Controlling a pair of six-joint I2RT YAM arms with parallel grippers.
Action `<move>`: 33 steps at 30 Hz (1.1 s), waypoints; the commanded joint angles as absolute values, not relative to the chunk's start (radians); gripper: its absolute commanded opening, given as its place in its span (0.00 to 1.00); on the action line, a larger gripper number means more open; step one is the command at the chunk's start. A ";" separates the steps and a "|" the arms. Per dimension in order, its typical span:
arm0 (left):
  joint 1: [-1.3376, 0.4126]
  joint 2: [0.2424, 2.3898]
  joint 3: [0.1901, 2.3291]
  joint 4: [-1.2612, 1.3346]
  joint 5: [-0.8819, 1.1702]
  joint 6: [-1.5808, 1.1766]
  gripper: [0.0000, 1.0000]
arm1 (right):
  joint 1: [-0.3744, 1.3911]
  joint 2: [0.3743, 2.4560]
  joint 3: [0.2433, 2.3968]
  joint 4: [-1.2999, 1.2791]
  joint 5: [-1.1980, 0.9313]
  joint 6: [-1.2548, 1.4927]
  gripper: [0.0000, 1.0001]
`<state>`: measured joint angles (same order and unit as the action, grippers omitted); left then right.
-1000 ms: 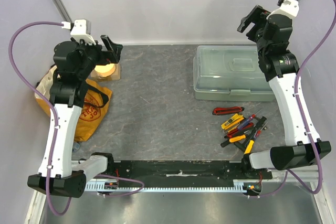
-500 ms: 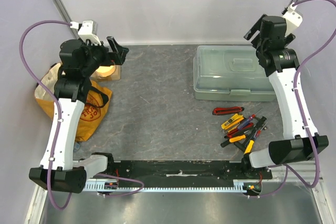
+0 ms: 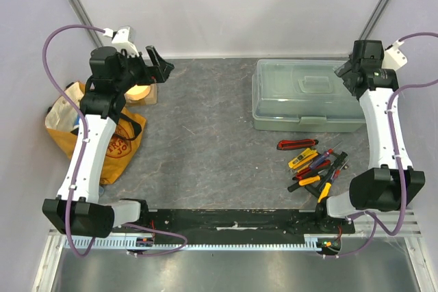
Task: Pack the tool kit
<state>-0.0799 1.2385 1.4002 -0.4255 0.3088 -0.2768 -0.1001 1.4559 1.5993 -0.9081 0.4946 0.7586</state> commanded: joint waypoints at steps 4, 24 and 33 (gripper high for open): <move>-0.078 1.253 1.397 -0.425 0.339 -0.327 0.97 | -0.095 1.358 1.580 -1.014 0.420 0.885 0.95; -0.080 1.266 1.391 -0.414 0.316 -0.327 0.95 | -0.095 1.376 1.422 -0.893 0.365 0.991 0.84; -0.077 1.255 1.393 -0.431 0.242 -0.322 0.95 | -0.106 1.414 1.414 -0.887 0.419 1.032 0.82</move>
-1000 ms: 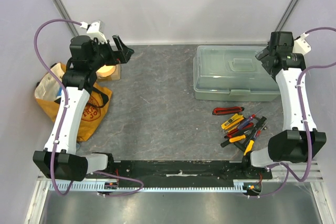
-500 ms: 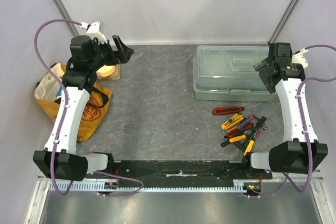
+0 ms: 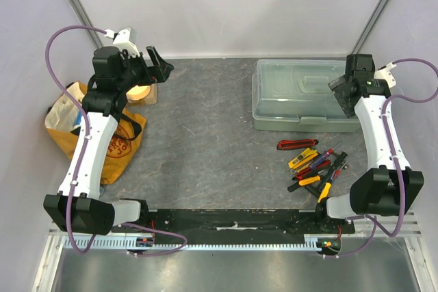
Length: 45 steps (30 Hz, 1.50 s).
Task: Pack the tool kit
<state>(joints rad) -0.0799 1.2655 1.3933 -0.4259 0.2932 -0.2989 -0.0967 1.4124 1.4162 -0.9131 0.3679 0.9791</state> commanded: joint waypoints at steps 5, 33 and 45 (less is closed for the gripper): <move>-0.078 1.249 1.391 -0.433 0.230 -0.322 0.95 | -0.109 1.449 1.396 -0.885 0.426 1.034 0.75; -0.080 1.304 1.341 -0.405 0.393 -0.370 0.95 | 0.379 1.810 1.503 -0.479 -0.069 0.595 0.30; -0.077 1.405 1.256 -0.385 0.621 -0.455 0.93 | 0.403 1.962 1.750 -0.428 -0.152 0.646 0.59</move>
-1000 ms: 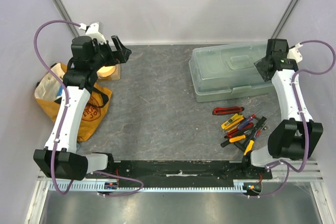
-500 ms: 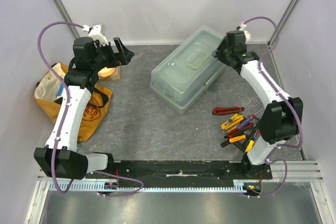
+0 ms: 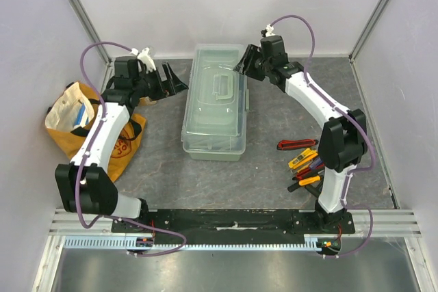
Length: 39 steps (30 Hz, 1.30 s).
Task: Pack the tool kit
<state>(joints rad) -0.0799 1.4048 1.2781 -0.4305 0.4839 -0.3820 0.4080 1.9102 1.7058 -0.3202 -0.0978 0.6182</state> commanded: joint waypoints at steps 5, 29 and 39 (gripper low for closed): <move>-0.078 1.394 1.213 -0.327 0.682 -0.502 0.93 | 0.402 1.887 1.750 -0.426 -0.104 0.612 0.84; -0.112 1.454 1.193 -0.305 0.753 -0.549 0.61 | 0.446 1.499 1.140 -0.092 -0.414 0.650 0.40; -0.133 1.589 1.342 -0.371 0.698 -0.520 0.39 | 0.474 1.652 1.242 -0.043 -0.396 0.719 0.20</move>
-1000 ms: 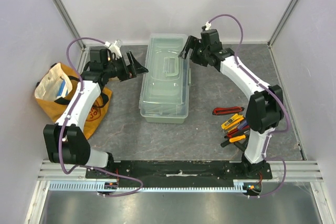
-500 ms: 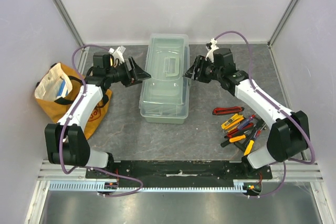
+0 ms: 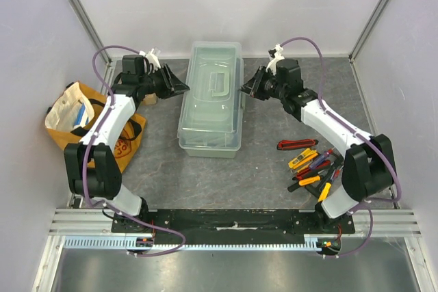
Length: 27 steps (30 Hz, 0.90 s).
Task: Pack the tool kit
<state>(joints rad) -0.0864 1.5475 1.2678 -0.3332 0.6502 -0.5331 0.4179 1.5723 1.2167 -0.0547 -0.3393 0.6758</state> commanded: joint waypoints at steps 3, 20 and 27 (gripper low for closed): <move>-0.130 1.606 1.379 -0.414 0.644 -0.496 0.43 | 0.472 1.657 1.265 -0.051 -0.361 0.727 0.25; -0.127 1.496 1.456 -0.433 0.342 -0.428 0.91 | 0.318 1.505 0.922 0.294 -0.310 1.040 0.98; -0.120 1.545 1.485 -0.527 0.425 -0.486 0.89 | 0.305 1.595 0.805 0.616 -0.388 1.273 0.98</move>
<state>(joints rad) -0.1268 1.5116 1.4376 -0.4652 0.3763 -0.4595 0.3050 1.5570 0.8433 0.3473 -0.3275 1.1053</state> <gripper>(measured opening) 0.905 0.979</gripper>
